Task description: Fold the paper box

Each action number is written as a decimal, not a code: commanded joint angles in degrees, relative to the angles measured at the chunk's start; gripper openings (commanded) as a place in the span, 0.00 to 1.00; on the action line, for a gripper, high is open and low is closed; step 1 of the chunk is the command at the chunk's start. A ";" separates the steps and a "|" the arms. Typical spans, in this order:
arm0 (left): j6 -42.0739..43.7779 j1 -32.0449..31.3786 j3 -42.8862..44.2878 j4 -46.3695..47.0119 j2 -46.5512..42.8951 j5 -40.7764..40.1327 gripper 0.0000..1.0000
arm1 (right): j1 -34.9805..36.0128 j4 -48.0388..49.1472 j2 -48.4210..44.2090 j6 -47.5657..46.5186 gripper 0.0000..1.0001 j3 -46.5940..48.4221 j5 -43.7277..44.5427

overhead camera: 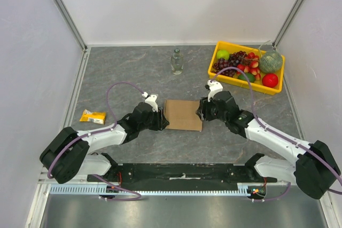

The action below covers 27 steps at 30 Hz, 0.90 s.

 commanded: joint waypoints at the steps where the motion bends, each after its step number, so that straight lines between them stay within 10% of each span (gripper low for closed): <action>1: 2.44 -0.14 1.59 0.32 -1.14 -1.64 0.44 | -0.03 11.07 2.72 -3.91 0.49 1.89 -0.92; 8: 2.18 -0.23 2.12 0.23 -0.87 -1.38 0.44 | -0.12 26.90 11.24 -8.30 0.26 2.07 -6.02; 27: 2.62 -0.23 2.21 0.41 0.18 -1.55 0.44 | 0.06 39.30 26.10 -9.54 0.24 3.30 -4.88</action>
